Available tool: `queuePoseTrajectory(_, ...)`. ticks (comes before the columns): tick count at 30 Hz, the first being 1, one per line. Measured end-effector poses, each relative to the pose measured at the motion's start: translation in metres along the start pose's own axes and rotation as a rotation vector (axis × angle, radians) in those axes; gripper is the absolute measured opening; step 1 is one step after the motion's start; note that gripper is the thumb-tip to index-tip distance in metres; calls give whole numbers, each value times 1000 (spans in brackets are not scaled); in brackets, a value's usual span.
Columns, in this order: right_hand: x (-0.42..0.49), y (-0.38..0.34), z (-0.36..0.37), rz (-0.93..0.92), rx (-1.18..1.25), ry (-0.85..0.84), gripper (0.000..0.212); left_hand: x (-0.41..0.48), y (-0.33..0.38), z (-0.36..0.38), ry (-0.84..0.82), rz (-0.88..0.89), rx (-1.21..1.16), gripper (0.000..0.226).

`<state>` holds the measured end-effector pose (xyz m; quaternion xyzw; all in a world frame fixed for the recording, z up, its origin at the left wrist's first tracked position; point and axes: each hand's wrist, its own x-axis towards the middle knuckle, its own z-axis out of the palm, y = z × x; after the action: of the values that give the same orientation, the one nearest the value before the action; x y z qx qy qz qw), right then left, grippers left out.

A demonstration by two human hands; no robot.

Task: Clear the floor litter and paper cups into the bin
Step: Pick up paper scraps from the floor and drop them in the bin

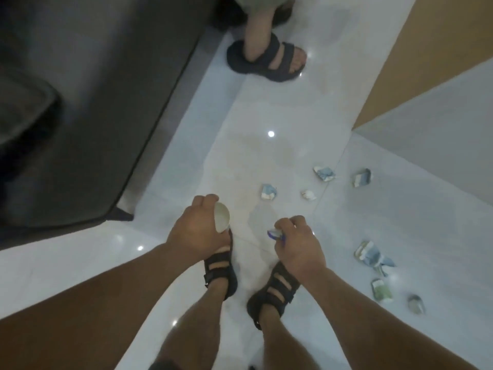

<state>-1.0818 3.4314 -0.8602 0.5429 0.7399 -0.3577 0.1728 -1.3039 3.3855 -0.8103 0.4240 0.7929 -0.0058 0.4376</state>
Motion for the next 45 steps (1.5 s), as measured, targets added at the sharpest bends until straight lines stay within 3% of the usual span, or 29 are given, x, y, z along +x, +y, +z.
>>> queuePoseTrajectory(8,-123,-137,-155,-288,-140,-13,34,-176,14,-152,156,-79,-66,79)
queuePoseTrajectory(17,-265,-265,-191,-621,-417,-171,32,-405,-39,-152,405,-352,-368,75)
queuePoseTrajectory(24,-357,-398,-114,-948,-699,-295,34,-556,-141,-113,650,-651,-607,72)
queuePoseTrajectory(35,-517,-565,104,-1279,-879,-403,25,-754,-312,-26,859,-973,-892,75)
queuePoseTrajectory(45,-600,-728,251,-1550,-997,-541,32,-845,-465,-29,1008,-1221,-1003,78)
